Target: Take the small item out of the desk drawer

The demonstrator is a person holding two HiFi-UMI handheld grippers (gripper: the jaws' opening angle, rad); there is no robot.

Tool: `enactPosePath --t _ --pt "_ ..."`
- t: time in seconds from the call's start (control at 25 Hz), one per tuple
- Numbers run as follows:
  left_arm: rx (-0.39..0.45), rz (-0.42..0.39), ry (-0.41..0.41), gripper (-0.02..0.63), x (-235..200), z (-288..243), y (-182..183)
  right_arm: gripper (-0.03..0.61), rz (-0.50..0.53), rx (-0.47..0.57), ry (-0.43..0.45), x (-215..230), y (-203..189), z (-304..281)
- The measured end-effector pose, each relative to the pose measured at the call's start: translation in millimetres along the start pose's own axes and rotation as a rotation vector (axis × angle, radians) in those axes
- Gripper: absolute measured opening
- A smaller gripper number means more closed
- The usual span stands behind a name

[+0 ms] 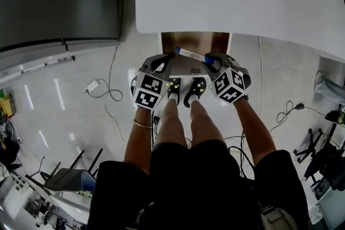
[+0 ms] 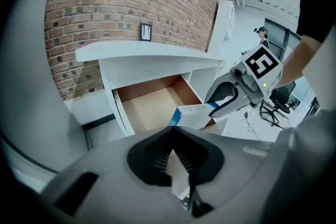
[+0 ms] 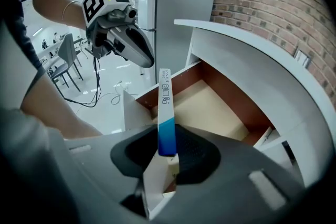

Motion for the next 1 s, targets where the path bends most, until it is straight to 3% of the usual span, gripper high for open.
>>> enactPosePath --t 0.32,1.0 --pt "0.001 0.010 0.042 -0.002 0 26 15 0.106 -0.057 0.052 -0.036 -2 10 33" --pt "0.078 0.037 0.049 -0.003 12 71 48 0.106 -0.198 0.190 -0.106 -4 26 100"
Point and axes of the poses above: the fingertips, and each gripper's own axes: z backward along the fingers, x to its right, y out of its top, the point moved 10 cm from there along z, backward along the fingers, and after that the axes turned 1 degree about -z, right-handed, at the moved point
